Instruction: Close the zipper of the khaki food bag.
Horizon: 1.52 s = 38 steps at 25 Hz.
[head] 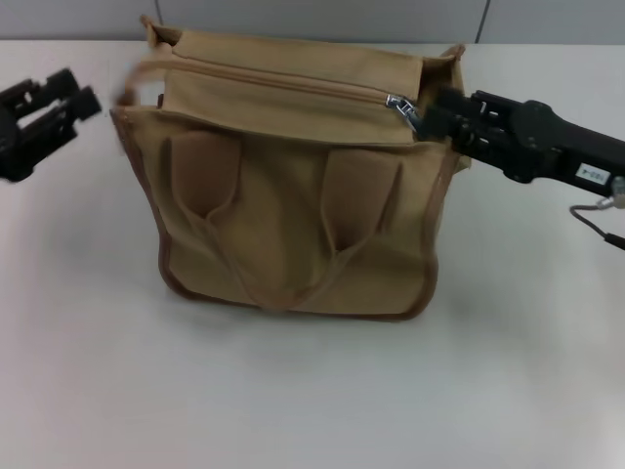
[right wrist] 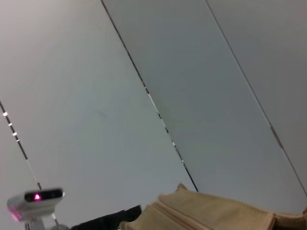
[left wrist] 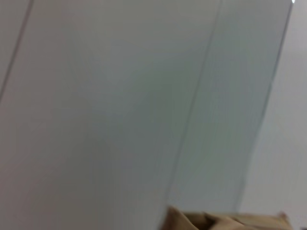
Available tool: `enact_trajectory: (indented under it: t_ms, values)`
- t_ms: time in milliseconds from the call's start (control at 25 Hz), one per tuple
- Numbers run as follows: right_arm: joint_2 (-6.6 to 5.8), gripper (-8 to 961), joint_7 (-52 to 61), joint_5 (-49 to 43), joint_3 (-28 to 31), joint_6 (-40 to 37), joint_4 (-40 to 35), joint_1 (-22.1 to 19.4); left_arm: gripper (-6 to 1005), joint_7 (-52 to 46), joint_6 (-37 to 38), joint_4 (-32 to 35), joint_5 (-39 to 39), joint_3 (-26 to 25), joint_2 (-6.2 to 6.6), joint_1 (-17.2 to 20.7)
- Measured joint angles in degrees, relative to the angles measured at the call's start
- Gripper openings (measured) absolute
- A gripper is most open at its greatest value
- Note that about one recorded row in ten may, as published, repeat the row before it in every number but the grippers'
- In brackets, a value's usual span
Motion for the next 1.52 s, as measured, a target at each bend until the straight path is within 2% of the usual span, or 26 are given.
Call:
enact_trajectory:
  t_ms: [40, 200, 280, 360, 400, 440, 520, 600, 640, 680, 760, 840, 1520]
  values:
    - [-0.25, 403, -0.85, -0.05, 0.04, -0.97, 0.09, -0.29, 382, -4.82, 3.88, 1.91, 2.56, 0.0, 2.01, 0.47]
    - [-0.91, 510, -7.25, -0.11, 0.79, -7.47, 1.32, -2.27, 521, -6.58, 11.58, 1.19, 4.15, 1.06, 4.33, 0.6]
    - [-1.05, 574, -12.52, -0.32, 0.58, -12.26, 1.84, -4.17, 615, -5.54, 14.83, 1.1, 5.48, 2.75, 4.45, 0.5]
    - [-1.07, 648, -14.28, -0.98, 0.26, -13.58, 2.02, -4.66, 709, -4.74, 15.92, 1.22, 6.29, 4.04, 4.31, 0.45]
    - [-1.1, 684, -15.61, -2.14, 0.03, -14.33, 2.16, -5.03, 756, -1.76, 16.79, 1.45, 7.85, 8.83, 3.58, 0.38]
    - [-1.12, 721, -16.91, -3.68, -0.12, -15.13, 2.31, -5.31, 763, -1.76, 16.79, 1.45, 7.85, 8.83, 3.58, 0.38]
    - [-1.03, 770, -18.72, -8.83, -0.19, -15.57, 2.64, -5.33, 777, 1.71, 16.36, 0.52, 9.15, 14.11, 2.42, 0.12]
    - [-0.48, 795, -20.16, -14.2, -0.23, -14.54, 3.32, -4.86, 791, 1.71, 16.36, 0.52, 9.15, 14.11, 2.42, 0.12]
    - [-0.21, 808, -20.89, -16.36, -0.24, -13.58, 3.92, -4.57, 797, 4.36, 15.14, -0.86, 11.09, 16.32, 1.2, -0.41]
    - [0.25, 820, -22.87, -20.28, -0.29, -10.67, 5.97, -3.79, 804, 6.66, 12.89, -2.31, 13.41, 16.46, 0.25, -0.79]
    - [0.38, 820, -23.96, -21.67, -0.31, -9.24, 7.18, -3.35, 818, 9.51, 8.81, -4.27, 15.89, 16.54, -1.11, -1.01]
    - [0.43, 820, -25.61, -22.94, -0.35, -7.15, 9.51, -2.4, 832, 10.42, 7.26, -5.05, 16.6, 16.69, -1.55, -1.11]
    - [0.44, 820, -27.86, -23.02, -0.21, -5.85, 12.03, -0.1, 833, 11.94, 6.02, -6.38, 18.71, 17.29, -1.66, -1.02]
